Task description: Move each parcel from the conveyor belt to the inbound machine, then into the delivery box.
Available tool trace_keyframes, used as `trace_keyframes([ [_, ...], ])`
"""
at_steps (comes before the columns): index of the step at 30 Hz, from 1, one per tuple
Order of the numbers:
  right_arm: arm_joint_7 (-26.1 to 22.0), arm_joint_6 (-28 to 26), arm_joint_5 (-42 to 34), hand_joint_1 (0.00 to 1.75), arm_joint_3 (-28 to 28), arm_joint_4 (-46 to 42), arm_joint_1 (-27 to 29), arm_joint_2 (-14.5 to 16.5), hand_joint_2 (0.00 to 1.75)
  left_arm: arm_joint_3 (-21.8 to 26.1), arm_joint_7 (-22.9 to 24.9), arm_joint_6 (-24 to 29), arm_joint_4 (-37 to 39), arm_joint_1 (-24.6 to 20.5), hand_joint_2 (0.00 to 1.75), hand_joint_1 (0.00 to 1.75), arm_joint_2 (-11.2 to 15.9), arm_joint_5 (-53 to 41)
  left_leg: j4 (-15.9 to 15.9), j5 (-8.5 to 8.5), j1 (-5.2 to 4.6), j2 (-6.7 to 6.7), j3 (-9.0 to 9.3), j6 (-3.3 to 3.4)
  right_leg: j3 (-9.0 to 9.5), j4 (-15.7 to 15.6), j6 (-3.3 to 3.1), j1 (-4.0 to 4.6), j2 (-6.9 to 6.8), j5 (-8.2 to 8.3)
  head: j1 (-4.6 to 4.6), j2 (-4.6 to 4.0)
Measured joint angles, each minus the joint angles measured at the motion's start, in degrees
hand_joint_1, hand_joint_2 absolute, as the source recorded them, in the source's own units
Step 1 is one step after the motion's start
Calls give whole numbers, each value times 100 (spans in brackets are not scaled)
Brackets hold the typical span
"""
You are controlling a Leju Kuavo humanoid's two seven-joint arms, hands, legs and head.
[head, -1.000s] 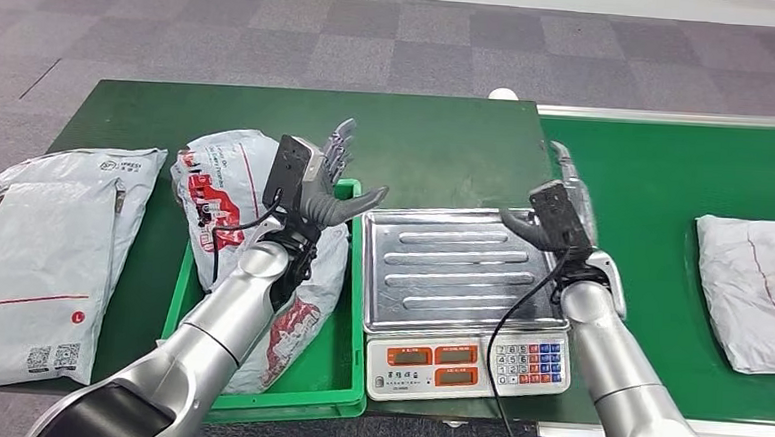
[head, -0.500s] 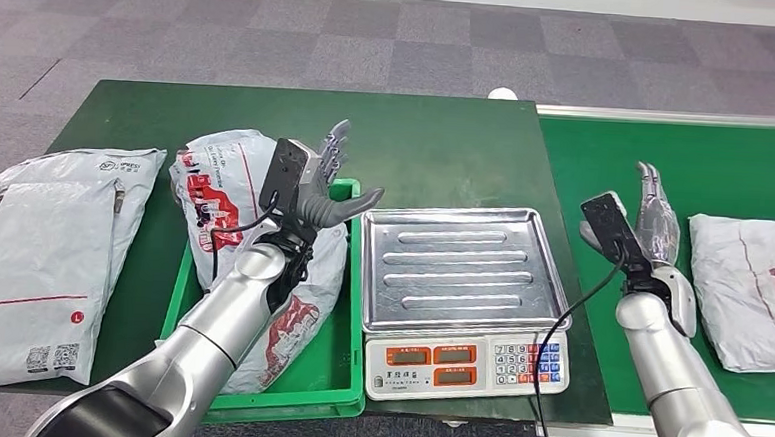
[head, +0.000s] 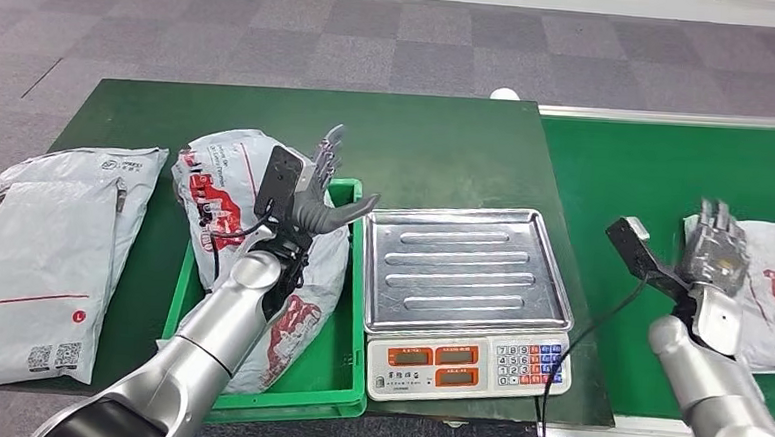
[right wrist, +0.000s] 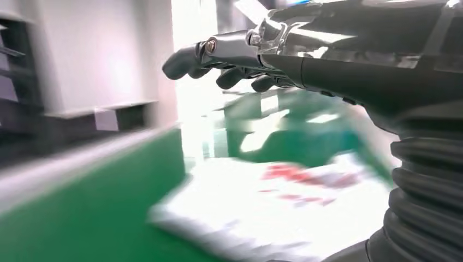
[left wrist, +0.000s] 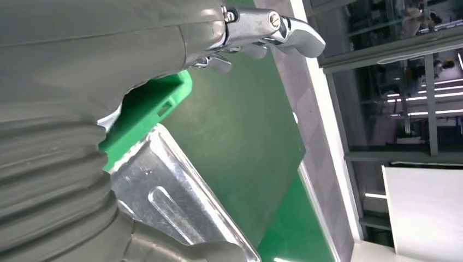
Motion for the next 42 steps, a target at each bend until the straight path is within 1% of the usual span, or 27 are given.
trace_keyframes([
  [2,442,154,428,0,-15,213,-6,-129,175,0,17,-27,-42,15,175,0,18,-14,0,1,0,-5,-4,1,-1,1,1,0,-8,0,1,0],
  [5,798,362,857,0,-68,472,-41,-295,175,0,63,-60,-92,18,175,0,27,-50,0,1,-1,-1,-4,1,-1,1,1,-1,-4,1,1,0],
  [9,1062,471,1077,0,-121,768,-128,-452,175,0,98,-64,-147,29,175,0,29,-110,0,1,0,-1,-3,1,-2,1,1,0,-1,1,1,0],
  [14,1335,489,1352,0,-287,899,13,-472,175,0,71,-64,-200,109,175,0,29,-184,-1,1,0,-2,-3,1,-2,1,1,0,-2,0,1,0],
  [20,1406,553,1484,0,-457,906,142,-467,175,0,59,-64,-235,169,175,0,29,-209,-1,1,0,-2,-4,1,-2,1,1,0,-3,0,1,0],
  [24,1521,792,1773,0,-827,910,312,-467,175,0,54,-113,-346,257,175,0,29,-285,-1,1,0,-2,-4,1,-2,1,1,0,-3,0,1,0],
  [29,1453,850,1924,0,-1206,910,431,-467,175,0,70,-175,-456,310,175,0,29,-311,-1,1,-1,-1,-4,1,-2,1,1,-1,-2,0,1,0],
  [36,1443,896,2021,0,-1464,893,530,-463,175,0,99,-208,-533,328,175,0,29,-311,-1,1,0,-1,-4,1,-2,1,1,0,-2,0,1,0],
  [42,1333,996,2451,0,-1861,649,767,-370,175,0,178,-302,-645,363,175,0,23,-316,-1,0,0,-1,-5,1,-2,1,1,0,-2,0,1,0],
])
